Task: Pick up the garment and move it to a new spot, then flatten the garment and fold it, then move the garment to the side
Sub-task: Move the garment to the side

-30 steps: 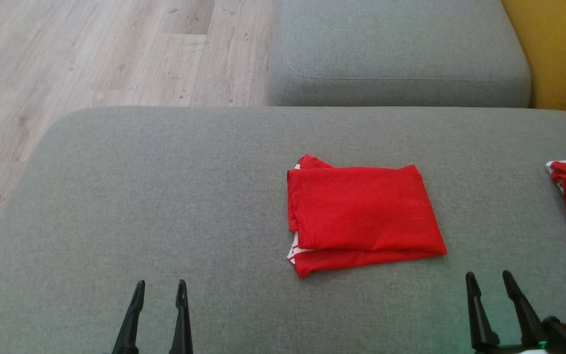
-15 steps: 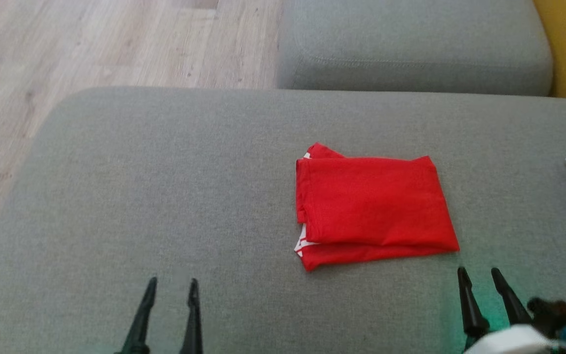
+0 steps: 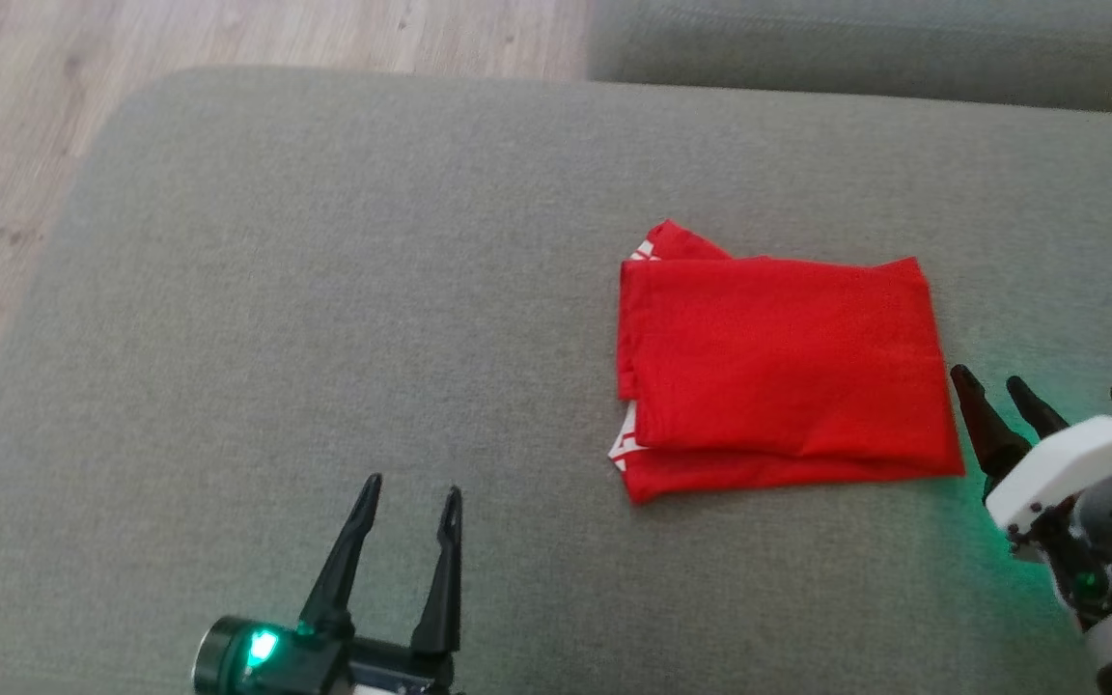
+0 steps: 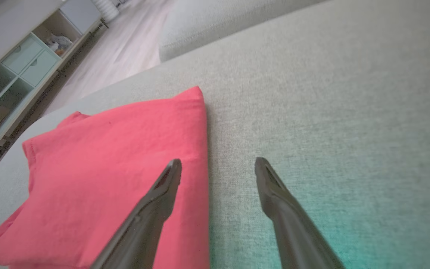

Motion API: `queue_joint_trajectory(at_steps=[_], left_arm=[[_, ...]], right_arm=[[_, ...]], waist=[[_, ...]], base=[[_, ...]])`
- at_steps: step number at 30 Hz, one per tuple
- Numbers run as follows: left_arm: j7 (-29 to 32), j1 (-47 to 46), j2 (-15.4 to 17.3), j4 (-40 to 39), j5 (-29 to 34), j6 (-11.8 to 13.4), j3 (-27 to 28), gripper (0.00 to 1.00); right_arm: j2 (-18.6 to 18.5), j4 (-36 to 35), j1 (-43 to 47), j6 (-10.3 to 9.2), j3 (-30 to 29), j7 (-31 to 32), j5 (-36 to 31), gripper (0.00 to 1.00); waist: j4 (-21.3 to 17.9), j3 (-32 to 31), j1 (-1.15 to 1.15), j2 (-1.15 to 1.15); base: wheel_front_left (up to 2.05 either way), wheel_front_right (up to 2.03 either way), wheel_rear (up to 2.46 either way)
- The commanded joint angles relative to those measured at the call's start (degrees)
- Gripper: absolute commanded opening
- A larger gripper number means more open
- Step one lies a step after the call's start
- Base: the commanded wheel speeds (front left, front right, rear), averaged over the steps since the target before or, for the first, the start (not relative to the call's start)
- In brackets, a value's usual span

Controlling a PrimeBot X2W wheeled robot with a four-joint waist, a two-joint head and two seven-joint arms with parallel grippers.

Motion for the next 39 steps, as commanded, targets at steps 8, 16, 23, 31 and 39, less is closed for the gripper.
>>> queue_joint_trajectory(at_steps=[8,16,23,31,39], left_arm=[[-0.5,-3.8,-0.4,-1.1,0.0,0.1,0.0,1.00],[-0.5,-4.3,-0.4,-1.2,0.0,0.5,0.0,1.00],[-0.5,-6.0,-0.4,-1.8,-0.1,0.7,-0.1,1.00],[-0.5,-9.4,-0.4,-1.8,0.7,0.0,0.2,1.00],[-0.5,-12.5,-0.4,-1.4,2.2,-1.2,2.0,1.00]], right_arm=[[-3.1,0.7,-4.2,-0.04,6.8,7.8,11.2,0.05],[-7.2,-0.6,-6.6,-0.04,10.4,4.3,15.0,0.00],[-15.7,-2.9,-10.2,-0.04,11.8,3.8,13.1,0.00],[-24.7,-6.2,-13.5,-0.04,7.0,4.6,9.6,0.00],[-28.7,-6.5,-16.5,-0.04,-2.3,5.6,1.7,0.00]], waist=[[1.5,1.5,-0.01,0.00],[-1.1,2.5,-0.01,0.00],[-7.2,5.6,-0.01,0.00],[-13.9,9.9,-0.01,0.00],[-17.1,13.7,-0.01,0.00]], base=[[0.00,0.00,0.00],[0.00,0.00,0.00],[0.00,0.00,0.00],[0.00,0.00,0.00],[0.00,0.00,0.00]])
